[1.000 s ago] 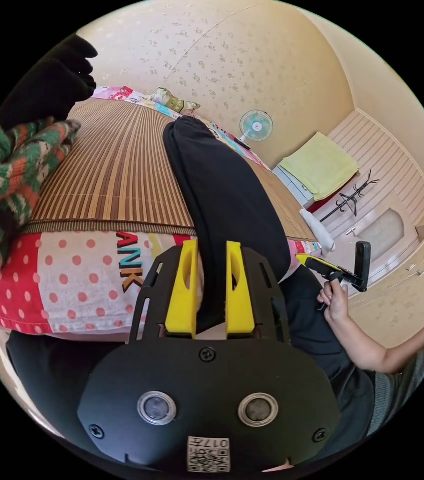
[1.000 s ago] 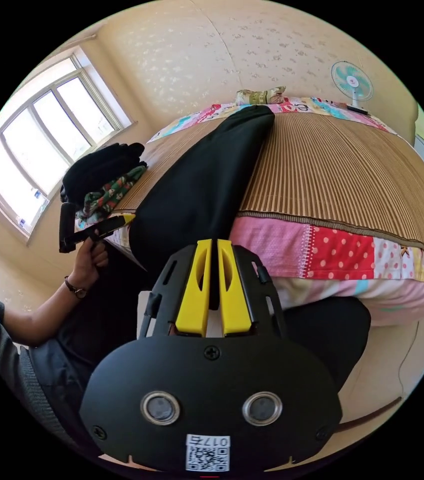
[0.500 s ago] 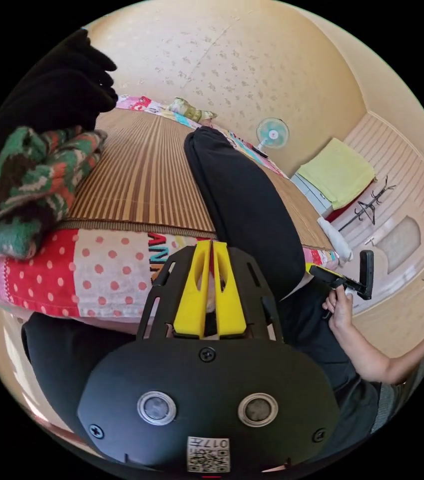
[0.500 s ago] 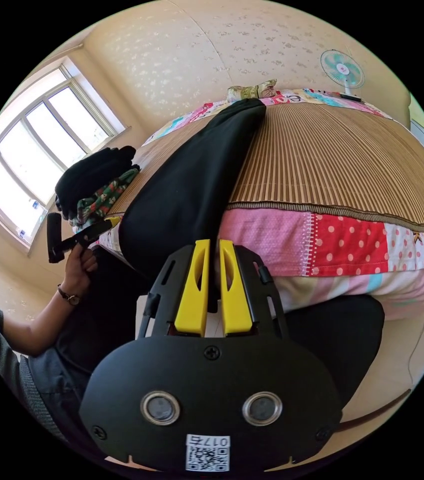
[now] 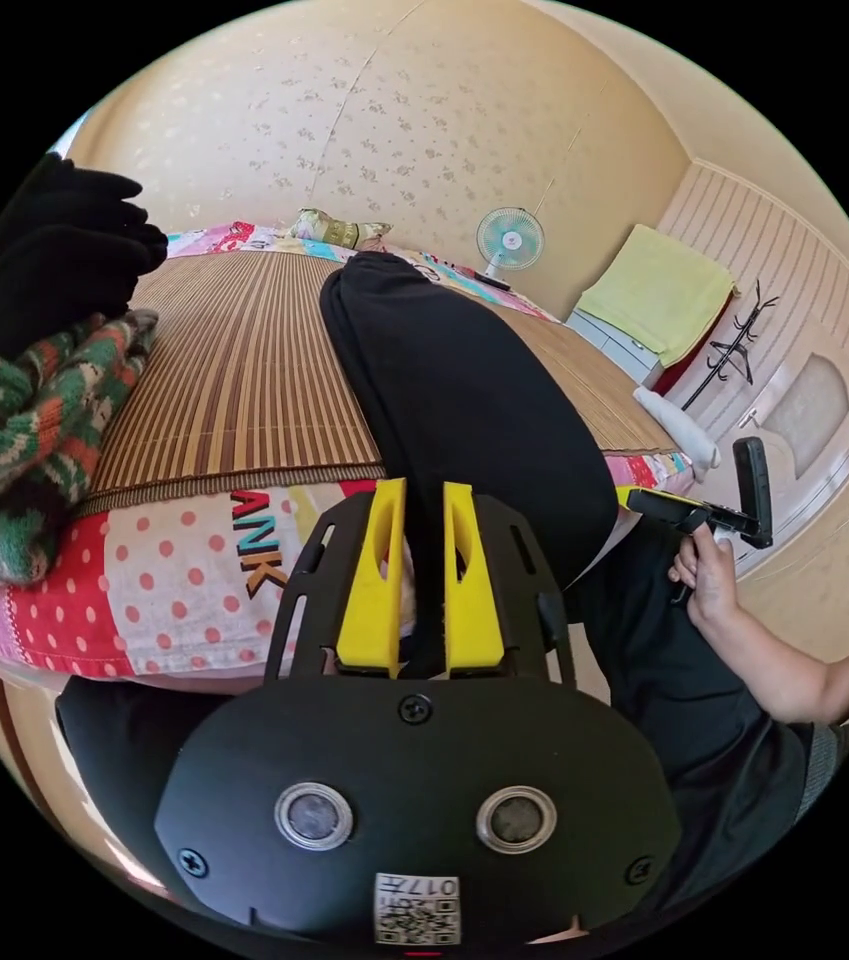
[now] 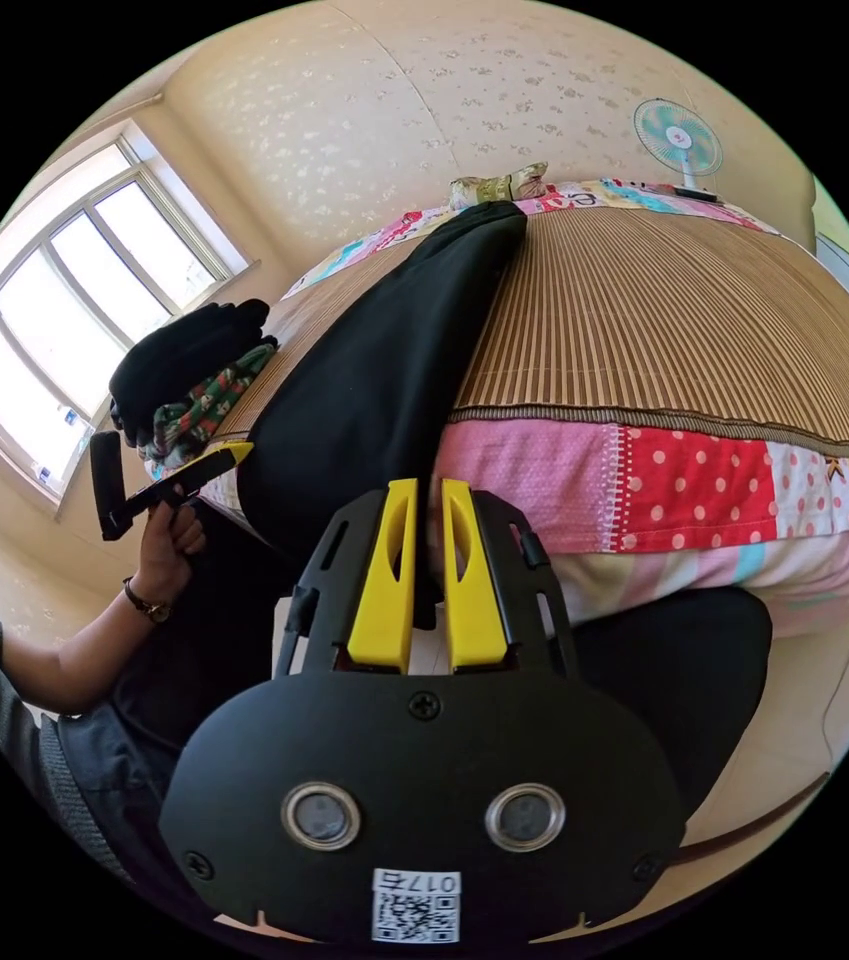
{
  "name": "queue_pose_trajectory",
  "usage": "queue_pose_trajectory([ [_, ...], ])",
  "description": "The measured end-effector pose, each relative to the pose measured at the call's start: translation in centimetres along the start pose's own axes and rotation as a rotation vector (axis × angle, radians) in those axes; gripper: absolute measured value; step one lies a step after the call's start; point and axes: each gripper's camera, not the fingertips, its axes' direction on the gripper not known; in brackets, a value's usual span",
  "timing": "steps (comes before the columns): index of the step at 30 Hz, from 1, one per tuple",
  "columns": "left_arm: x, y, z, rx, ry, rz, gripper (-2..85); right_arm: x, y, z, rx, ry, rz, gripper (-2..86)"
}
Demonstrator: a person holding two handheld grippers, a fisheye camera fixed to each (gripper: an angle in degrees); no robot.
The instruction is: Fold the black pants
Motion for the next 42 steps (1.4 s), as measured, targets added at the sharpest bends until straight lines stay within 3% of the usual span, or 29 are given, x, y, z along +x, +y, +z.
queue_pose_trajectory([
  [4, -1.9, 0.3, -0.1, 0.014, 0.052, -0.047, 5.6, -0.1, 0.1, -0.3, 0.0, 0.013, -0.006, 2.2],
  [11, -8.5, 1.2, -2.6, 0.085, 0.338, -0.21, -0.4, 0.2, 0.3, -1.1, 0.009, -0.005, -0.007, 4.0],
  [15, -8.2, 1.6, -4.1, 0.121, 0.256, -0.233, -0.4, 0.0, 0.4, -1.6, 0.021, -0.017, -0.028, 6.5],
  [18, -7.4, 1.0, -3.1, 0.012, 0.177, -0.227, -0.2, 0.1, 0.4, -2.1, 0.037, -0.022, -0.028, 7.2],
  [26, -6.8, 1.2, -5.2, 0.068, 0.303, -0.19, -0.3, 0.6, 0.8, -3.8, 0.106, -0.103, -0.056, 7.6],
  [30, -6.6, 1.5, -5.2, 0.037, 0.288, -0.221, -0.3, 0.1, -0.3, -1.5, -0.037, -0.139, -0.09, 7.0],
  [38, -3.2, 1.5, -8.8, 0.105, 0.328, -0.147, -0.2, -1.6, 0.1, -4.3, 0.072, -0.013, -0.133, 3.6],
  [42, -1.9, 1.2, -8.1, 0.017, 0.275, -0.178, 0.4, -0.4, -1.1, -2.1, -0.059, -0.011, -0.076, 3.9],
])
